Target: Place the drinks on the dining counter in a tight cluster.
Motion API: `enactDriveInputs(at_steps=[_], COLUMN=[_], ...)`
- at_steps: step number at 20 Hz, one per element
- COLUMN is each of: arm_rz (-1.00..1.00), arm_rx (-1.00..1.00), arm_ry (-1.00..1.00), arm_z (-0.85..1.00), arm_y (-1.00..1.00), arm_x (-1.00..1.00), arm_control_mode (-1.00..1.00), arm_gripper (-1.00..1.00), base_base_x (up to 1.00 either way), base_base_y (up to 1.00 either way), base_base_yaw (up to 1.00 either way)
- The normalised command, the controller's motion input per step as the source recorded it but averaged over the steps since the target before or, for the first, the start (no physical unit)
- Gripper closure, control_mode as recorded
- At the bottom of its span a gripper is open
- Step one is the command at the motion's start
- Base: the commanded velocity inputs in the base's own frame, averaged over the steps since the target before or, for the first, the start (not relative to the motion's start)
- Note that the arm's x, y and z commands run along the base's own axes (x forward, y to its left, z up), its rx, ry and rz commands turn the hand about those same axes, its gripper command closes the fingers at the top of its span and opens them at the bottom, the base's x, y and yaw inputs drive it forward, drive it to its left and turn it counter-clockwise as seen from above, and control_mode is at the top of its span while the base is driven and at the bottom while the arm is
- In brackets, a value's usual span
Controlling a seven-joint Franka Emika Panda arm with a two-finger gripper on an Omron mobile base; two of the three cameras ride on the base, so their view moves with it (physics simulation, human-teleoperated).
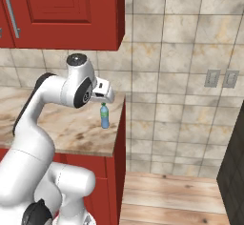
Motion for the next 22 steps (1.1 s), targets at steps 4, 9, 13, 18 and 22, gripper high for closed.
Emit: enactDriveInputs(at_steps=[4, 9, 13, 18, 22], arm_rz=[-0.12, -0.03, 0.08, 0.03, 0.01], arm_rx=[-0.06, -0.01, 0.00, 0.00, 0.00], arm_ry=[0.18, 0.12, 0.07, 0.01, 0.04], arm_z=[-0.53, -0.22, -0.13, -0.26, -0.50], arm_y=[0.10, 0.18, 0.00, 0.00, 0.00], arm_x=[0.61, 0.44, 0.47, 0.41, 0.36], arm_control_mode=[-1.00, -1.00, -1.00, -1.00, -1.00], arm_gripper=[-1.00, -1.00, -1.00, -1.00, -1.00], base_base_x=[0.00, 0.00, 0.00, 0.00, 0.00], base_base_y=[0.00, 0.00, 0.00, 0.00, 0.00], base_base_yaw=[0.00, 0.00, 0.00, 0.00, 0.00])
